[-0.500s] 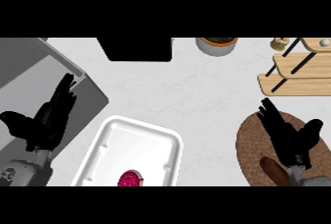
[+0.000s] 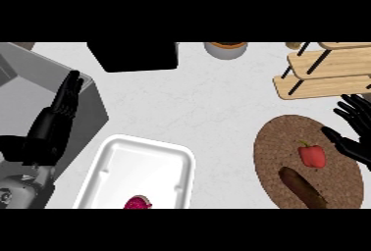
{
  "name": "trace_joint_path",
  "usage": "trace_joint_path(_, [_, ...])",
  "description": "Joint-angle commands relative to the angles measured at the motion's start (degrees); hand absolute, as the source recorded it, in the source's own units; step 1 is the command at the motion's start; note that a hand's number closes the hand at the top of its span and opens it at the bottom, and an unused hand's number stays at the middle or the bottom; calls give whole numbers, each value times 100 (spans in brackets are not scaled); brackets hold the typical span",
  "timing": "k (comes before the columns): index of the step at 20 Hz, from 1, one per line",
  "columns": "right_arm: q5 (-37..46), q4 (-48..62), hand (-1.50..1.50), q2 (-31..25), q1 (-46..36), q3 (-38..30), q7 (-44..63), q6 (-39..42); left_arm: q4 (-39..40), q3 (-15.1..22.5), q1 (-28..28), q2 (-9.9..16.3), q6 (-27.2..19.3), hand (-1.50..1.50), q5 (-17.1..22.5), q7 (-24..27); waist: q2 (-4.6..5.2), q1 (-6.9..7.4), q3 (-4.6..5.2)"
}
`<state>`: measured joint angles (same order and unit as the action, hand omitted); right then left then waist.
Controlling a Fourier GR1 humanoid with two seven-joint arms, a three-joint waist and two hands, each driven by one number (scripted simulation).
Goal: Pick the bell pepper from the placemat and place it in the tiered shelf
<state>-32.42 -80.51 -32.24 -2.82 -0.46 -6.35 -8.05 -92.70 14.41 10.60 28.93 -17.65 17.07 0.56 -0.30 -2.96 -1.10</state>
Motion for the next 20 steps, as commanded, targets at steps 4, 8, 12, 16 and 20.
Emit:
trace_joint_path(4, [648, 1338, -150, 279, 404, -1204, -1908, -1398, 443, 497, -304, -253, 64, 0, -244, -2, 107, 54, 72])
trace_joint_path(8, [-102, 2124, -150, 530, 283, -1956, -3217, -199, 906, 709, -83, -671, -52, 0, -476, 126, 77, 165, 81])
trace_joint_path(12, [128, 2412, -150, 101, 570, -1584, -3529, 1320, 963, 701, 54, -764, -25, 0, -595, 44, 47, 258, 99])
trace_joint_path(16, [700, 2163, -150, -654, 879, -1289, -3143, 1495, 697, 622, -99, -617, 106, 0, -556, -80, 21, 285, 109])
trace_joint_path(20, [944, 751, -150, -919, 1149, -1048, -2126, 925, 1254, 591, 207, -948, 64, 0, -690, -14, 14, 185, 127])
